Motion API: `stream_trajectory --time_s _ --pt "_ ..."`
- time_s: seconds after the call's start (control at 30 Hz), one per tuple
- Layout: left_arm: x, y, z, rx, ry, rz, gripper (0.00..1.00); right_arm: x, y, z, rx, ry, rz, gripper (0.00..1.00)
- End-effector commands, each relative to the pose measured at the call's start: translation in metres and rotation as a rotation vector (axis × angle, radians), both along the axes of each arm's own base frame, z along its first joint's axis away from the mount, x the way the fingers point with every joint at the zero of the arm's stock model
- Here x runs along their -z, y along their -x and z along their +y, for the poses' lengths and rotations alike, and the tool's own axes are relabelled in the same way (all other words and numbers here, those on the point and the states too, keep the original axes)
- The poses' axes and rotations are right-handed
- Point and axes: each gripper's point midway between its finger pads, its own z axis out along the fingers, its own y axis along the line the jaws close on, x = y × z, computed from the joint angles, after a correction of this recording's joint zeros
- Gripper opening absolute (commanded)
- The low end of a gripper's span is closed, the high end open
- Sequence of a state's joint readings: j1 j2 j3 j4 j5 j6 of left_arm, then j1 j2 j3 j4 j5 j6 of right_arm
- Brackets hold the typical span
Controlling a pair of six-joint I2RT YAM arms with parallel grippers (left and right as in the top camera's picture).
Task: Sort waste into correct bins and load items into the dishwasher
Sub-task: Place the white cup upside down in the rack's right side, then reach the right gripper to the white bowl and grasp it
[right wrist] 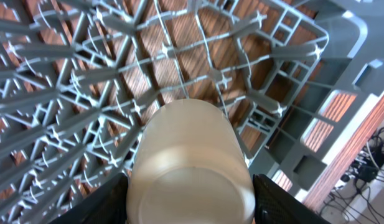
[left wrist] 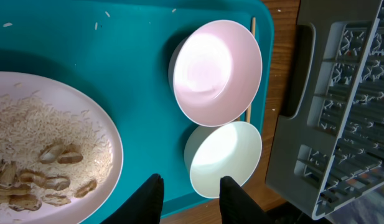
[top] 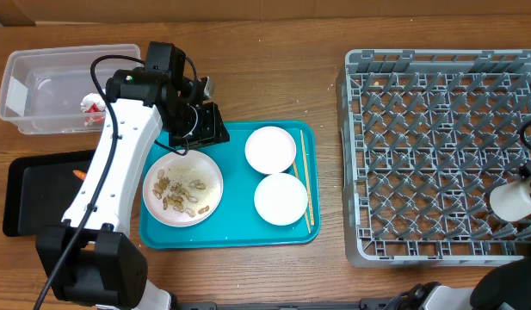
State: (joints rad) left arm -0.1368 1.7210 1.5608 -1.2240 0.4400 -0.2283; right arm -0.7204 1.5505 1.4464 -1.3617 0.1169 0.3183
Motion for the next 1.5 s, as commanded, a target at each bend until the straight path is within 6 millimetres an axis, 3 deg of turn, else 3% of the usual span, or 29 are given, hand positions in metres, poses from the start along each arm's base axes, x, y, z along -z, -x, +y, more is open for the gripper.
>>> stream_trajectory --time_s 0.0,0.1,0.2,0.27,0.57,0.77,0.87,0.9,1.0,1.17,1.33,1.47 --pt "-0.014 -0.002 0.003 0.014 -0.003 -0.054 0.32 0.004 0.003 -0.006 0.032 0.017 0.011 0.43" --pt "-0.014 -0.002 0.002 0.014 -0.003 -0.054 0.32 0.009 0.004 -0.004 0.031 0.009 0.016 0.44" --pt "-0.014 -0.002 0.003 0.014 -0.003 -0.054 0.32 0.009 0.003 -0.003 0.030 0.002 0.012 0.67" --pt "-0.014 -0.002 0.002 0.014 -0.003 -0.054 0.33 0.009 0.004 -0.003 0.030 0.001 0.013 0.73" --pt "-0.014 -0.002 0.003 0.014 -0.004 -0.053 0.33 0.010 -0.005 0.006 0.018 -0.053 -0.037 0.82" --pt "-0.008 0.001 0.015 -0.001 -0.082 -0.035 0.33 0.001 -0.048 0.045 -0.192 -0.233 -0.248 0.82" --pt "-0.003 0.005 0.027 -0.011 -0.151 -0.018 0.35 -0.015 -0.068 0.076 -0.347 -0.294 -0.341 0.82" --pt "0.000 0.006 0.036 -0.020 -0.205 -0.012 0.35 -0.030 -0.080 0.101 -0.464 -0.314 -0.396 0.82" --pt "0.003 0.009 0.048 -0.037 -0.272 0.000 0.39 -0.055 -0.093 0.149 -0.665 -0.318 -0.464 0.82" --pt "0.005 0.012 0.060 -0.082 -0.341 0.023 0.46 -0.080 -0.099 0.243 -0.987 -0.317 -0.515 0.82" --pt "0.006 0.013 0.070 -0.105 -0.396 0.030 0.56 -0.067 -0.085 0.330 -1.252 -0.336 -0.421 0.79" --pt "0.007 0.014 0.071 -0.105 -0.397 0.034 0.61 -0.040 -0.074 0.370 -1.349 -0.324 -0.292 0.77"
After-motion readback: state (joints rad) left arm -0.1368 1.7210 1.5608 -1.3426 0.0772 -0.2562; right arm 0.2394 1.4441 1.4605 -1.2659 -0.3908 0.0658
